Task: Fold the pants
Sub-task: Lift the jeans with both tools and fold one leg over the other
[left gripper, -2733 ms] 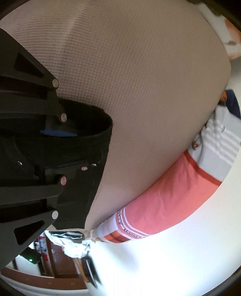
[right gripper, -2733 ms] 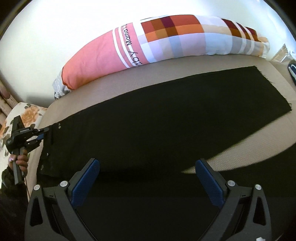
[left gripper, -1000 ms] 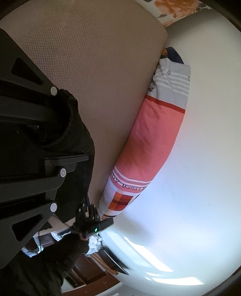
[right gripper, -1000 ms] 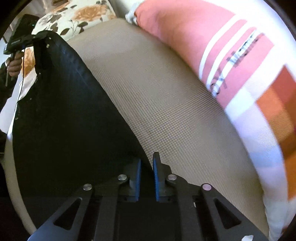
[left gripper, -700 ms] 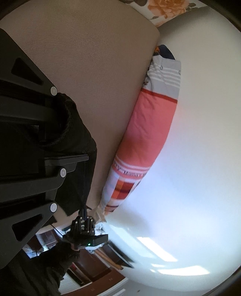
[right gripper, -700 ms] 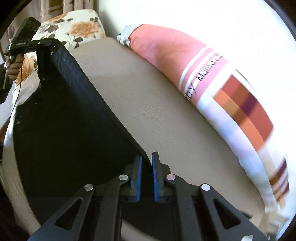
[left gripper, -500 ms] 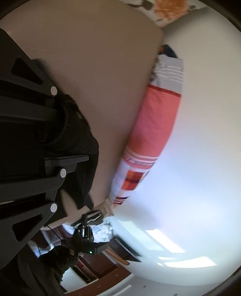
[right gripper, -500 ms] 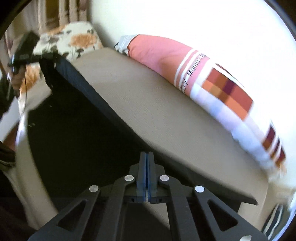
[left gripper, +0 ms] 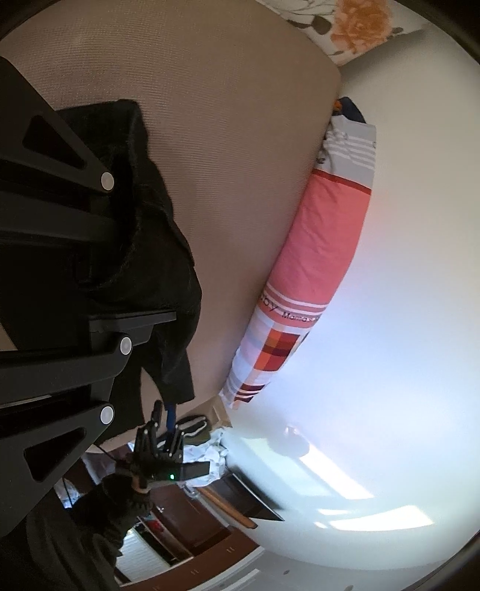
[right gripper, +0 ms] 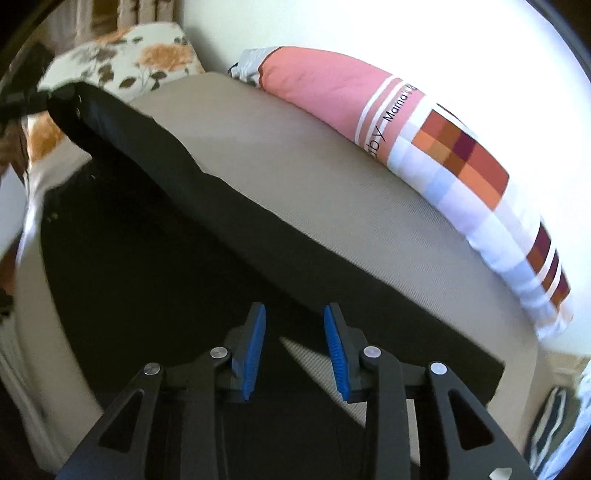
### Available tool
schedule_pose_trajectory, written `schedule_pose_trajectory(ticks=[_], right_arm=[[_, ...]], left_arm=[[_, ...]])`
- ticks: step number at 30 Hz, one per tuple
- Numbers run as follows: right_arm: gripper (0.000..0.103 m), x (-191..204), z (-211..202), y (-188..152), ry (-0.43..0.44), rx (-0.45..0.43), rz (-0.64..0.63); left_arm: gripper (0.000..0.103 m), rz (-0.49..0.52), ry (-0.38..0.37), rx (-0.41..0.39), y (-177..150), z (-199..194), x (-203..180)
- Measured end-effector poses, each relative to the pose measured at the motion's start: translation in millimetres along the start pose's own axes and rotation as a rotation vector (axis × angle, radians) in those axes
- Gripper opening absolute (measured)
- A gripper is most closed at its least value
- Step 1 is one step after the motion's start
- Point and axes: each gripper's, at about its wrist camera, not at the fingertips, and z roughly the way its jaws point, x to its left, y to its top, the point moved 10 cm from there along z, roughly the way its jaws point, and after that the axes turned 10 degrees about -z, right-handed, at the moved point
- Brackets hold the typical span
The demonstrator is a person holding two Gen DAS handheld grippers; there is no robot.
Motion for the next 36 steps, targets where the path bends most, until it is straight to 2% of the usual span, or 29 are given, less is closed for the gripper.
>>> schedule_pose_trajectory(ticks=[3, 5, 7, 9, 10, 12, 13, 19, 22, 26, 33, 36], right_arm=[[0.038, 1.8, 12.4, 0.1, 0.040, 0.030, -0.049], [0.039, 0.6, 20.3, -0.8, 0.019, 0.041, -0.089], [0.039, -7.6, 30.4, 0.2, -0.055, 0.050, -0.126], [0.038, -12.8, 38.8, 1.6, -0.062, 0.044, -0.121], [0.036, -16.4, 43.7, 2.0, -0.063, 0.046, -0.108], [0.017, -22.9, 51.1, 1.9, -0.063, 0.050, -0.082], [0.002, -25.0, 50.6, 1.9, -0.061, 0.047, -0.066], [0.003, -25.0, -3.5, -2.9, -0.077, -0.025, 0.014], [0.003, -7.9, -30.5, -16.4, -0.060, -0.032, 0.041], [0.003, 34.6, -44.1, -44.1, -0.017, 0.006, 0.047], [0.003, 104.6, -20.5, -93.2, 0.118, 0.104, 0.104], [0.003, 125.0, -2.8, -103.9, 0.163, 0.143, 0.108]], left_arm=[[0.011, -0.010, 0.013, 0.002, 3.7, 0.8, 2.4], [0.011, -0.018, 0.015, 0.004, 5.8, 1.2, 4.0], [0.011, -0.019, 0.016, 0.002, 7.4, 1.4, 4.5], [0.011, -0.023, 0.014, 0.004, 7.8, 1.6, 4.6], [0.011, -0.023, 0.017, 0.008, 7.4, 2.2, 5.0], [0.011, -0.022, 0.019, 0.014, 6.8, 3.3, 5.6], [0.011, -0.022, 0.021, 0.016, 6.7, 3.6, 5.8], [0.011, -0.012, 0.022, 0.025, 2.8, -3.9, 9.3], [0.012, 0.006, 0.027, 0.061, -9.1, -8.2, 12.0], [0.014, 0.052, 0.069, 0.132, -37.7, -13.8, 19.7], [0.015, 0.070, 0.147, 0.256, -99.5, -18.8, 50.3], [0.016, 0.036, 0.173, 0.289, -119.4, -19.1, 67.7]])
